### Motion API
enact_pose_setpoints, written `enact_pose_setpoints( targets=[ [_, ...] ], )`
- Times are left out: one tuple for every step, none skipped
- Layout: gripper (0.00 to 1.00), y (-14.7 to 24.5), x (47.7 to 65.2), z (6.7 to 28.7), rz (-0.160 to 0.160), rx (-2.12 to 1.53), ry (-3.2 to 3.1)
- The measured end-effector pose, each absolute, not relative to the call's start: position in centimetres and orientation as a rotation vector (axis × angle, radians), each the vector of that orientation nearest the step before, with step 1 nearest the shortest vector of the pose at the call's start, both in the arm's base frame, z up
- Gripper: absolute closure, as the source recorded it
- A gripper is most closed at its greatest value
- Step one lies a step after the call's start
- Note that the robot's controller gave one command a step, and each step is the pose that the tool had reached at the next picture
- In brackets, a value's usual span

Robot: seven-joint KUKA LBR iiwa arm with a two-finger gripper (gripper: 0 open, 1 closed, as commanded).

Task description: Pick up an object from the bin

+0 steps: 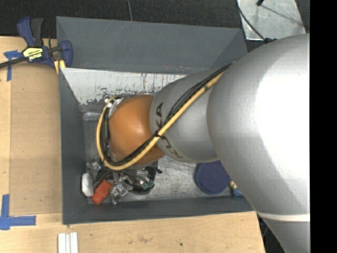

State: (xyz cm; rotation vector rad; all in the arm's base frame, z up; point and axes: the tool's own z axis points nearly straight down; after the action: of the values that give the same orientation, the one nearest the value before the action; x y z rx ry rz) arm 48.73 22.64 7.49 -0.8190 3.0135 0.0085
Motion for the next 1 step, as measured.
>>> enact_pose_setpoints(
  targets=[
    [1.0,22.67,48.81,7.57,0.01,-0.816,3.01]
  ],
)
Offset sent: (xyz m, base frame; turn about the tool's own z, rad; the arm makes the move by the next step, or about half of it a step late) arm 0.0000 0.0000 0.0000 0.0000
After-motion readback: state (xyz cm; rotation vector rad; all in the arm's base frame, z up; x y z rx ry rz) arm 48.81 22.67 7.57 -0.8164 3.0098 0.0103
